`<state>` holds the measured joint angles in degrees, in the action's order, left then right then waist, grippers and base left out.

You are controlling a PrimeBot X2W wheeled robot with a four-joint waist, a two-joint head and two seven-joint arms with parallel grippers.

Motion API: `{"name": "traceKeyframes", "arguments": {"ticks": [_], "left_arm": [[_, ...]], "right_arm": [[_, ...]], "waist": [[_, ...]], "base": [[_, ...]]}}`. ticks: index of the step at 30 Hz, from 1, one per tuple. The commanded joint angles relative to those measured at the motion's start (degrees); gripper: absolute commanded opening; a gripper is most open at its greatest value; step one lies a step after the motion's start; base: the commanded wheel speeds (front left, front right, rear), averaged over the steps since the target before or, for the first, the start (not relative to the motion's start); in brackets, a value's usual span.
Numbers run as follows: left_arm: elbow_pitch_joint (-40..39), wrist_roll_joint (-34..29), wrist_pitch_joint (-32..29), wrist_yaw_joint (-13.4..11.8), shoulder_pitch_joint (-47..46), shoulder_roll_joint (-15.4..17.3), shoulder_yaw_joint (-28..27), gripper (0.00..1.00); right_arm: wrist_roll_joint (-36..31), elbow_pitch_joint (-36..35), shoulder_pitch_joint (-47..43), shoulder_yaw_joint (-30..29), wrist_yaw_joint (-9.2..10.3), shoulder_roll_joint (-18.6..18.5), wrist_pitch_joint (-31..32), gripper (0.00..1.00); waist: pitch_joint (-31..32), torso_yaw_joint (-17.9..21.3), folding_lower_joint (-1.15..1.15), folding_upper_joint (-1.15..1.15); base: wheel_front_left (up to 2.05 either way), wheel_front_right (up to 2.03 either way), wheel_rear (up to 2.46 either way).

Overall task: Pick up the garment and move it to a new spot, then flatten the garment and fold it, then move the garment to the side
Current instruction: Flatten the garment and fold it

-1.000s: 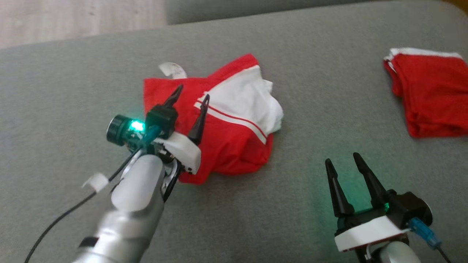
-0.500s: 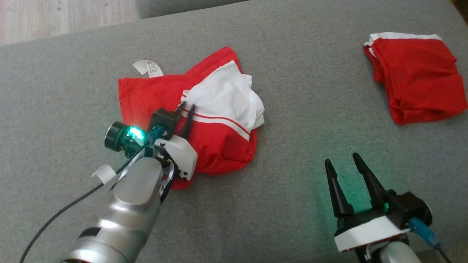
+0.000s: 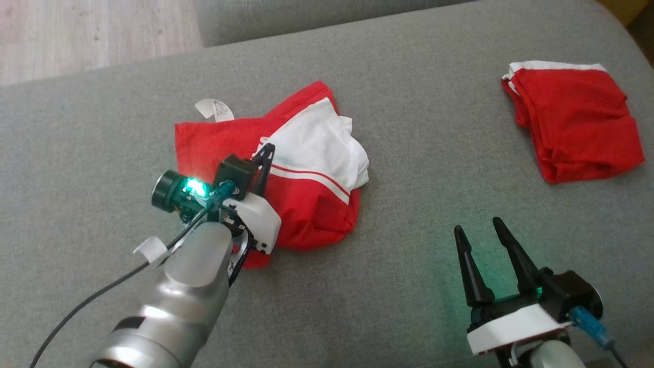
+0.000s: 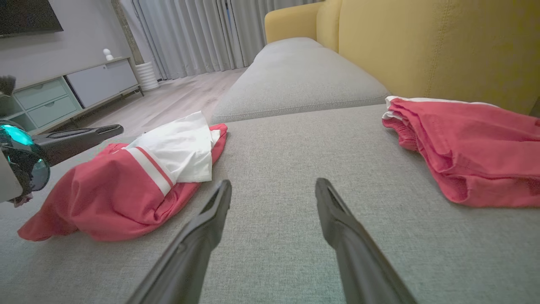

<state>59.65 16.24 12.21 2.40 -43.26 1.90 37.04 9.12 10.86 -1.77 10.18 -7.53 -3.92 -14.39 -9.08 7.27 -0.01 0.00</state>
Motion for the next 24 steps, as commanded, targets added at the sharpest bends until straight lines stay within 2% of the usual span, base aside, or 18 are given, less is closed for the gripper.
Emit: {"name": "traceKeyframes", "arguments": {"ticks": [1, 3, 4, 5, 9, 12, 16, 17, 18, 24], "left_arm": [[-1.19, 0.54, 0.68, -0.48, -2.70, 0.99, -1.14, 0.00], [-0.31, 0.94, 0.46, -2.13, -2.92, 0.99, -1.43, 0.00], [0.41, 1.13, -0.14, -2.47, -3.05, 0.98, -1.47, 0.38], [0.94, 1.75, -0.88, -2.17, -3.13, 0.98, -1.66, 1.00], [2.46, 3.95, -3.84, -0.38, -3.97, 0.98, -1.88, 1.00], [4.06, 4.68, -5.42, 0.07, -4.78, 0.98, -1.80, 1.00], [4.83, 5.36, -5.20, 0.81, -5.27, 0.98, -1.33, 1.00], [4.69, 5.52, -4.83, 1.07, -5.22, 0.98, -1.06, 0.42], [4.61, 5.72, -4.60, 1.24, -5.11, 0.98, -0.80, 0.00], [3.71, 7.77, -5.31, 2.78, -3.68, 0.98, 1.28, 0.00]], "right_arm": [[0.44, -1.49, 0.92, 0.97, 0.04, 0.30, -0.61, 1.00], [0.51, -1.45, 0.57, 0.90, 0.04, 0.36, -0.61, 1.00], [0.54, -1.43, 0.54, 0.94, 0.04, 0.38, -0.61, 1.00], [0.55, -1.46, 0.63, 0.99, 0.04, 0.40, -0.61, 1.00], [0.46, -1.84, 1.59, 1.16, 0.04, 0.47, -0.61, 1.00], [0.40, -1.84, 2.41, 1.48, 0.04, 0.39, -0.61, 1.00], [0.37, -1.93, 2.97, 0.99, 0.04, 0.20, -0.61, 1.00], [0.38, -1.91, 2.98, 0.90, 0.04, 0.15, -0.61, 1.00], [0.39, -1.83, 2.96, 0.82, 0.04, 0.11, -0.61, 1.00], [0.46, -1.34, 2.49, 0.84, 0.04, 0.20, -0.61, 1.00]], "waist": [[0.35, -0.18, 0.01, 0.00], [0.49, -0.26, 0.01, 0.00], [0.40, -0.20, 0.01, 0.00], [0.14, -0.13, 0.01, 0.00], [-1.92, -0.01, 0.01, 0.00], [-3.41, 0.30, 0.01, 0.00], [-4.47, 0.56, 0.01, 0.00], [-4.49, 0.56, 0.01, 0.00], [-4.38, 0.55, 0.01, 0.00], [-1.92, 0.64, 0.01, 0.00]], "base": [[0.00, 0.00, 0.00], [0.00, 0.00, 0.00], [0.00, 0.00, 0.00], [0.00, 0.00, 0.00], [0.00, 0.00, 0.00], [0.00, 0.00, 0.00], [0.00, 0.00, 0.00], [0.00, 0.00, 0.00], [0.00, 0.00, 0.00], [0.00, 0.00, 0.00]]}}
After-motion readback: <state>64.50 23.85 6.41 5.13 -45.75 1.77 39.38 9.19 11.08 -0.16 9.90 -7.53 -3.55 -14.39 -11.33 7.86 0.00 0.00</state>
